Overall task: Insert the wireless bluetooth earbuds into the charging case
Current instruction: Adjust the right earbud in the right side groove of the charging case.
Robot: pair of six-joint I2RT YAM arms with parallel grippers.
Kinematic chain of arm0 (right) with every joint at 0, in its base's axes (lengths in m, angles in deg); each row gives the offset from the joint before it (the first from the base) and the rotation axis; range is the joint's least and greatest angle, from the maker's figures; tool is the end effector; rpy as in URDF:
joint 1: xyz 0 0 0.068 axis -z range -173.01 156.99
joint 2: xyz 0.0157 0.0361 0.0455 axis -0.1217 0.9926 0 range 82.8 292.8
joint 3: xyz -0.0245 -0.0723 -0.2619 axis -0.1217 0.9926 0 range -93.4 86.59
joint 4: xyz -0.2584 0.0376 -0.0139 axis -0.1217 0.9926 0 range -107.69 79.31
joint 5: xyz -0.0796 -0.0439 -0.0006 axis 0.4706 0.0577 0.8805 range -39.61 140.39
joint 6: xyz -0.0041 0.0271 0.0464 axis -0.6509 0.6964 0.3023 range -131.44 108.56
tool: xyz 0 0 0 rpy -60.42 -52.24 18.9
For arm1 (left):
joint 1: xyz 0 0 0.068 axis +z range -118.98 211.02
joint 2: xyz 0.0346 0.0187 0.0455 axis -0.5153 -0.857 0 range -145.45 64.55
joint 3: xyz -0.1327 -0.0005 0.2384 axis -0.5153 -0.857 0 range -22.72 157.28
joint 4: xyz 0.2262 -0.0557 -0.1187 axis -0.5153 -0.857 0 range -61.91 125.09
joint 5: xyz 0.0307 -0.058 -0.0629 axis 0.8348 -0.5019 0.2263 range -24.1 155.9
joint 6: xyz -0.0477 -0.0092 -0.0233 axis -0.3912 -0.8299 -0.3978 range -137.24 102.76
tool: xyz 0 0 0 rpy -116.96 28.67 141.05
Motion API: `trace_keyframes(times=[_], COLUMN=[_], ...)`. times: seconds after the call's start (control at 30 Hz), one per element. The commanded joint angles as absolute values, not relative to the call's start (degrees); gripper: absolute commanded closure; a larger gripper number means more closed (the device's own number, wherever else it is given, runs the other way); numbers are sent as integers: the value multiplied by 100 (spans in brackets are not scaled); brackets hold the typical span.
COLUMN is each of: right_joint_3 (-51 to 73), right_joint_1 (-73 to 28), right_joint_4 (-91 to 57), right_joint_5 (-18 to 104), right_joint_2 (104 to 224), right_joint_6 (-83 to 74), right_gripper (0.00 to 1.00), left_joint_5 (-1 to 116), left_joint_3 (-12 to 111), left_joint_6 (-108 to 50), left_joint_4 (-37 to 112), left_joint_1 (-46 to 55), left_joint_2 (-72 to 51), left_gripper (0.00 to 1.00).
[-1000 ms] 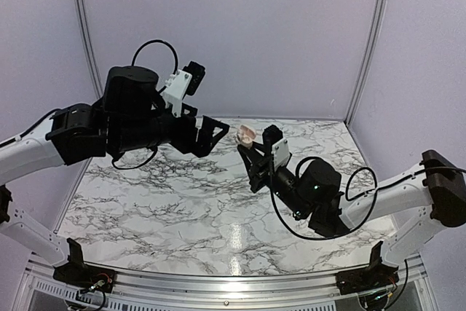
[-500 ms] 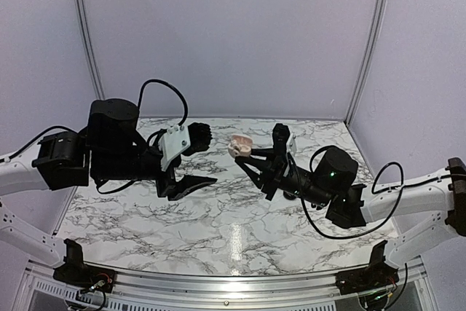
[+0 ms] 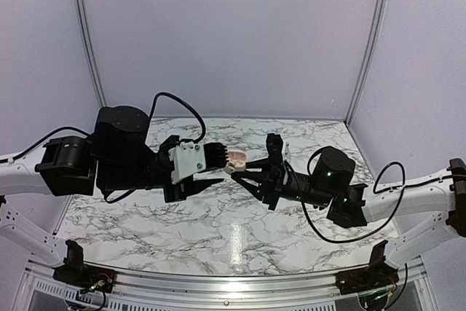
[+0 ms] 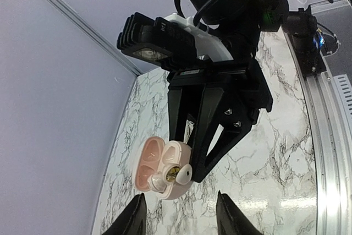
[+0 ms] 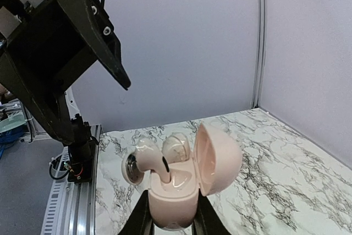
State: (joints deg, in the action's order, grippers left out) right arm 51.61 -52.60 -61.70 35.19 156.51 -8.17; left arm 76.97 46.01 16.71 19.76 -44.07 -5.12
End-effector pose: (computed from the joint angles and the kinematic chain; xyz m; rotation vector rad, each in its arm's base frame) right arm 0.1350 0.2484 0.2704 -0.9388 1.2693 1.0711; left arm 0.0783 -0.2676 0.3866 1.4336 1.1875 -0.3205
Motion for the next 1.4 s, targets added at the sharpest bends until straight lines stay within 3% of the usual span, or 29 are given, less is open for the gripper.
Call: trace_keyframes(times=[0.0, 1.17, 1.37], right_joint_3=[4996, 4943, 4955], right_joint_1=[-5255, -5506, -5506], right_joint_4=[-6013, -5816, -5838], right_joint_5=[3369, 3237, 3198], right_joint_2=[15665, 15649, 15636], right_joint_6=[-875, -1126, -1122], right_gripper=[100, 100, 100], left_joint_5=[7895, 7740, 7713], left_joint_3=[4807, 4760, 4722], left_joint_6=[1906, 2196, 2173], left_joint_4=[2155, 2007, 1949], left_joint_1=[-4442, -4447, -4448], left_joint_2=[-617, -1020, -971], left_gripper=[56, 75, 73])
